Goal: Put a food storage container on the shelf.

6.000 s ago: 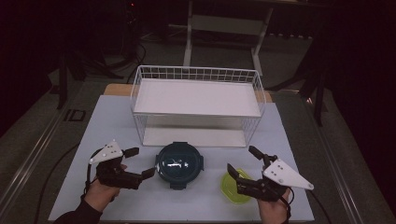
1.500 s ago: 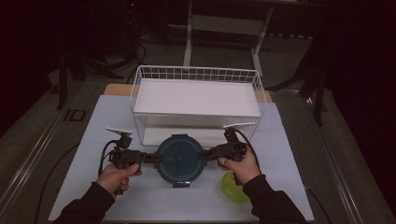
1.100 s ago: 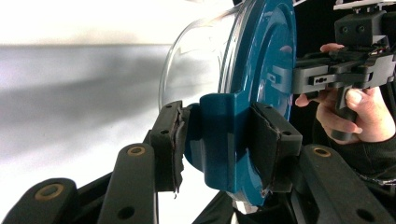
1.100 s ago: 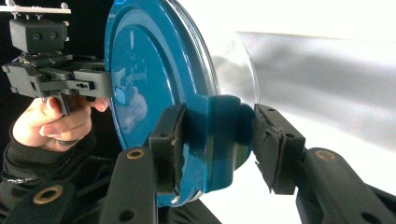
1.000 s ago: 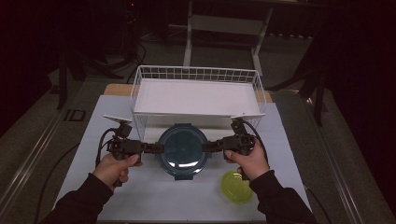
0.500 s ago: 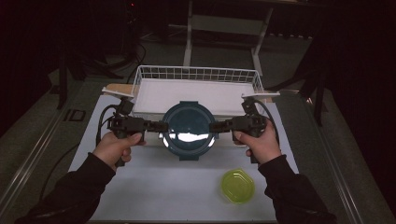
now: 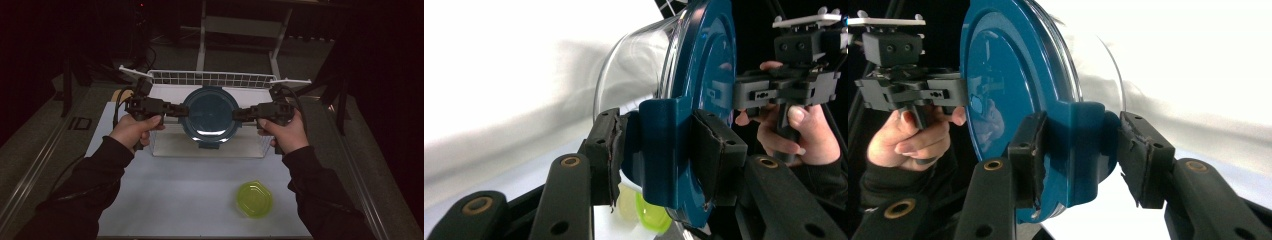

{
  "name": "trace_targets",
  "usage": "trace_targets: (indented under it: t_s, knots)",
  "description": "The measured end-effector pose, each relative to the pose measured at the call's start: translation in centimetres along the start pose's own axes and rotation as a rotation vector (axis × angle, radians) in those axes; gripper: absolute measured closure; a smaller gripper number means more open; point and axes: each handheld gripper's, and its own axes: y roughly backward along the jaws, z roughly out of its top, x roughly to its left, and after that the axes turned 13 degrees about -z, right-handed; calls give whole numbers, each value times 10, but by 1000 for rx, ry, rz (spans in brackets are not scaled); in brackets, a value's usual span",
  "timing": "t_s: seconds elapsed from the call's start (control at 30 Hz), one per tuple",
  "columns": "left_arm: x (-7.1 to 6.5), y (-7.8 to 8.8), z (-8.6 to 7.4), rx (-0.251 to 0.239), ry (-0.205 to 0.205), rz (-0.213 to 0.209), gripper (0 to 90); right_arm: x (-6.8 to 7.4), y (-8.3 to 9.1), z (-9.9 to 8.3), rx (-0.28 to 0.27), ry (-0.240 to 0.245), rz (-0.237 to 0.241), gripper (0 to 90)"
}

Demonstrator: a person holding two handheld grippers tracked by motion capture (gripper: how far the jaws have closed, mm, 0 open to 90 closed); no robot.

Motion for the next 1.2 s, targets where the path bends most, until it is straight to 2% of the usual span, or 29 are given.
trace_targets:
  t_s: [0.2, 0.3, 0.53, 0.7, 0.83, 0.97, 1.13, 1.2]
  knots:
    - [8, -8, 13, -7, 13, 1, 561, -6, -2, 13, -12, -25, -25, 549]
    - [11, -10, 17, -12, 15, 4, 561, -9, -4, 18, -7, -44, -21, 548]
    - [15, -13, 26, -20, 29, -10, 560, -13, -5, 27, 0, -52, -24, 548]
    - [20, -14, 27, -35, 50, -29, 559, -16, -7, 33, 24, -67, -16, 548]
    - [26, -14, 29, -49, 72, -45, 554, -17, -8, 35, 19, -81, -14, 543]
    - [27, -15, 30, -47, 68, -45, 550, -20, -10, 38, 39, -92, -5, 540]
    - [38, -16, 34, -54, 107, -69, 543, -25, -16, 41, 47, -117, 10, 525]
    - [43, -16, 34, -69, 115, -67, 534, -26, -18, 42, 49, -121, 13, 515]
